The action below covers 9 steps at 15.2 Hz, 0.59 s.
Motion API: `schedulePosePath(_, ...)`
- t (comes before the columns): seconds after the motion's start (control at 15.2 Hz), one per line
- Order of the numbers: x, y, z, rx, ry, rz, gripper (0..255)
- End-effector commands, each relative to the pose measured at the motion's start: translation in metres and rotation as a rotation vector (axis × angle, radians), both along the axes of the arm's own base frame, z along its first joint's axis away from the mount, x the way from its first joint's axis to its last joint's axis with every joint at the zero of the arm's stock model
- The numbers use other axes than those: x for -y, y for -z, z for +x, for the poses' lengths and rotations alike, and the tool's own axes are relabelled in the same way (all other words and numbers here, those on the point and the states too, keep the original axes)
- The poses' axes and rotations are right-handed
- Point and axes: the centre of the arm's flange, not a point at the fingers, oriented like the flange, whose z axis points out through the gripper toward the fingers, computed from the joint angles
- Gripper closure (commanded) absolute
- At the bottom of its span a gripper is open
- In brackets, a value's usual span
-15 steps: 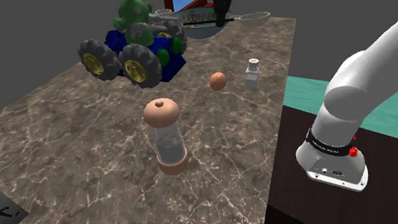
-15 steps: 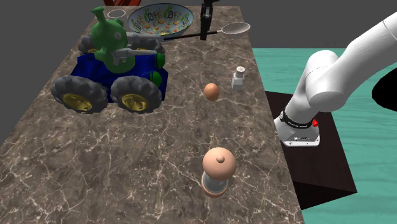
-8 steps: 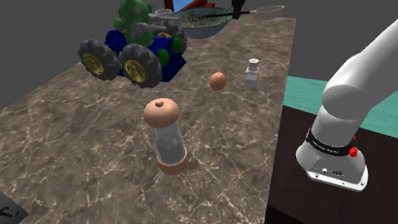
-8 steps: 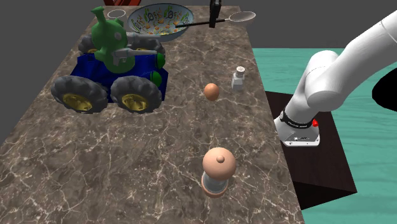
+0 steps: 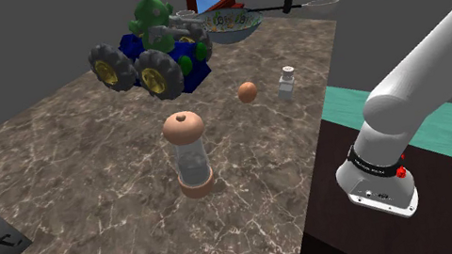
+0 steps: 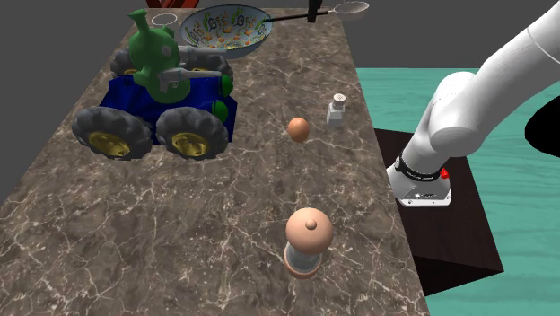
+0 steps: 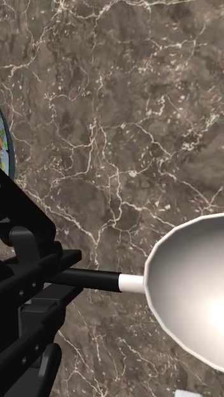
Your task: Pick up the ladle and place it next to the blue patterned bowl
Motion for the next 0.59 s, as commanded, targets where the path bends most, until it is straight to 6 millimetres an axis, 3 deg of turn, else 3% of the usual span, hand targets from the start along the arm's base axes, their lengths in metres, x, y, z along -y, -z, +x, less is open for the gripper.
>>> schedulePosePath(0.0,0.034,0.000,-0.008,0.000,-0.001,-0.001,255)
schedulePosePath(0.53,0.034,0.042,-0.008,0.000,-0.001,-0.001,255)
